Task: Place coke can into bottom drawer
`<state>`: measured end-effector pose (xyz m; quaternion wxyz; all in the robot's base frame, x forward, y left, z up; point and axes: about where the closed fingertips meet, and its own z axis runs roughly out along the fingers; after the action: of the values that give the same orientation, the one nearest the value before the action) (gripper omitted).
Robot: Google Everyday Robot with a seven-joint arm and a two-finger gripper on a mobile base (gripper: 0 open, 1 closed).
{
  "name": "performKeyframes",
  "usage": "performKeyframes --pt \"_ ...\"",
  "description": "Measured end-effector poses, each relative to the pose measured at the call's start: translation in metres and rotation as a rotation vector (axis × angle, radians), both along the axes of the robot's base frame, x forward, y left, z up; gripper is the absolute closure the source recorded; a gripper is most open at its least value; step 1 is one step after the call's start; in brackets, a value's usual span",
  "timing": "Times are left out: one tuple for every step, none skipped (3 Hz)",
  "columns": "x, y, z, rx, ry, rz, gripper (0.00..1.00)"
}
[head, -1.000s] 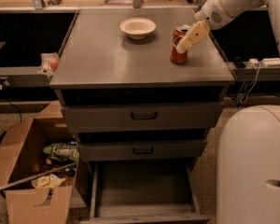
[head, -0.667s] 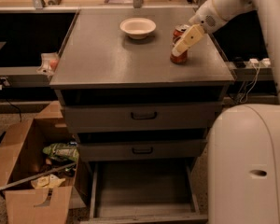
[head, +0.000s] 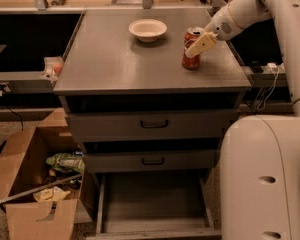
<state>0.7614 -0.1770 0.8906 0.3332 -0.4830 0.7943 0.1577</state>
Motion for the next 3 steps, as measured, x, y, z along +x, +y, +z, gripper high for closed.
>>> performKeyframes --pt "0.001 0.004 0.01 0.016 -0.029 0.014 0.63" --pt "-0.006 0.009 0.044 0.025 -0.106 0.033 0.86" --pt "-0.01 0.014 0.055 0.027 -0.123 0.04 1.0"
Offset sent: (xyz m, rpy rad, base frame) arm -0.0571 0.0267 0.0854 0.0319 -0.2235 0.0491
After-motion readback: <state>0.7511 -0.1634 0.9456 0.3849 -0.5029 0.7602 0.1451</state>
